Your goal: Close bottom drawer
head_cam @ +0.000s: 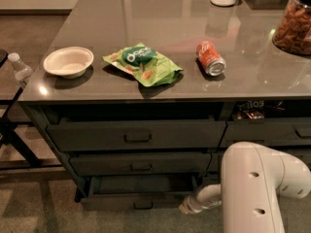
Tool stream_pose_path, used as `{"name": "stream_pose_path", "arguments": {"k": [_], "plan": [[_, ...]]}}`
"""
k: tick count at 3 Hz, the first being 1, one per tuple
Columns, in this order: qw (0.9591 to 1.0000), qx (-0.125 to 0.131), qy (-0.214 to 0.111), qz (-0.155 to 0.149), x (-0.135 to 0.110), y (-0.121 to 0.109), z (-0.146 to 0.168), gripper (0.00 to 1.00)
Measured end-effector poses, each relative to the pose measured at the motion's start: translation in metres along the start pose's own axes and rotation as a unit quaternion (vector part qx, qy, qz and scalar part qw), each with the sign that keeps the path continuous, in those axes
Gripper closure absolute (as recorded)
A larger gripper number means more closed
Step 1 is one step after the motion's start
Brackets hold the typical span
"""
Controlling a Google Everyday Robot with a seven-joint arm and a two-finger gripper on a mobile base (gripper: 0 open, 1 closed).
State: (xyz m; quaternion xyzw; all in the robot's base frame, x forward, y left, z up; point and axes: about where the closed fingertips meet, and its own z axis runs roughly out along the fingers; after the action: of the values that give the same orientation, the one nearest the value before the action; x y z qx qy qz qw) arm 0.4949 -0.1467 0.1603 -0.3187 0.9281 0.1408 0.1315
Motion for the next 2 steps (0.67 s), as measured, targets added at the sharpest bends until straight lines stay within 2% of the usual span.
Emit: {"name": "stream_pose_path", "arguments": {"k": [1,2], "plan": [[1.0000,0.000,0.000,0.000,0.000,0.000,0.000,1.00],[0.9999,0.011,-0.008,-0.004,-0.010,-0.010,0.002,1.00]]}}
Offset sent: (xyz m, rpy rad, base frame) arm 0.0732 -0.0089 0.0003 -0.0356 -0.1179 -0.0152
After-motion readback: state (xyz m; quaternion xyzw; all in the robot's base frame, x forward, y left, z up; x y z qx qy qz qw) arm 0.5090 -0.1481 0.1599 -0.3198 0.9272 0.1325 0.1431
